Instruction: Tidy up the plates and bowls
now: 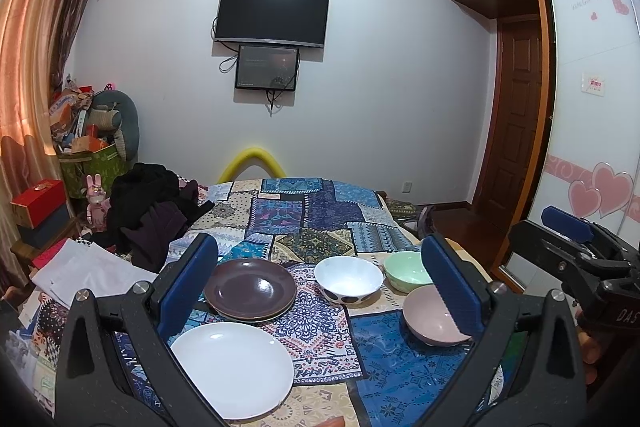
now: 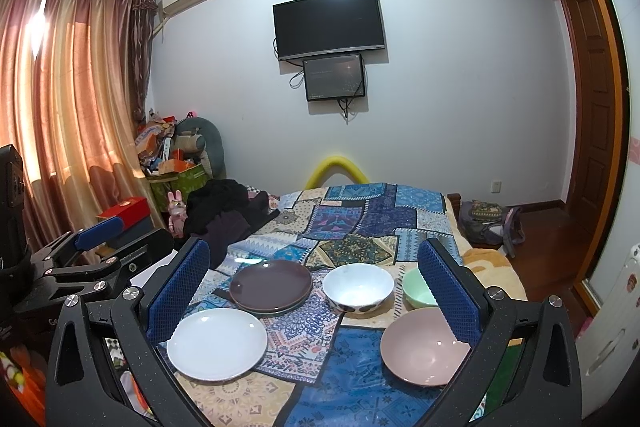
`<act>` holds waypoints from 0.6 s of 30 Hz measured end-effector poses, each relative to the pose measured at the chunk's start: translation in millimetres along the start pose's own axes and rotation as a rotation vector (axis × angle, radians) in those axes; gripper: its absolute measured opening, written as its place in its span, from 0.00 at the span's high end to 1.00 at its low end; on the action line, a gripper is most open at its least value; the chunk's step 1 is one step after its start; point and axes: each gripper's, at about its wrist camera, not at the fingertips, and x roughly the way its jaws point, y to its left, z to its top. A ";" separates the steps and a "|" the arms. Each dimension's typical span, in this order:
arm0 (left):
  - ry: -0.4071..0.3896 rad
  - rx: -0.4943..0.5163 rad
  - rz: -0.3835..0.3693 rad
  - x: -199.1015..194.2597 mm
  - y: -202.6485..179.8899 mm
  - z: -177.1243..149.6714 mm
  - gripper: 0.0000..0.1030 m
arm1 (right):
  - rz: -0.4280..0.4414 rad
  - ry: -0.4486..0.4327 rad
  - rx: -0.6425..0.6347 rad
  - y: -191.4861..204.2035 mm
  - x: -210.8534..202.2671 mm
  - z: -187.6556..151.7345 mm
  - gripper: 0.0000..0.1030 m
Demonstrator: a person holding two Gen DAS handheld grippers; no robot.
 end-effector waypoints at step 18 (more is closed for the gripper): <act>0.007 -0.008 -0.005 2.3 4.4 0.1 0.00 | -0.007 0.012 0.011 -3.8 3.3 -3.2 0.00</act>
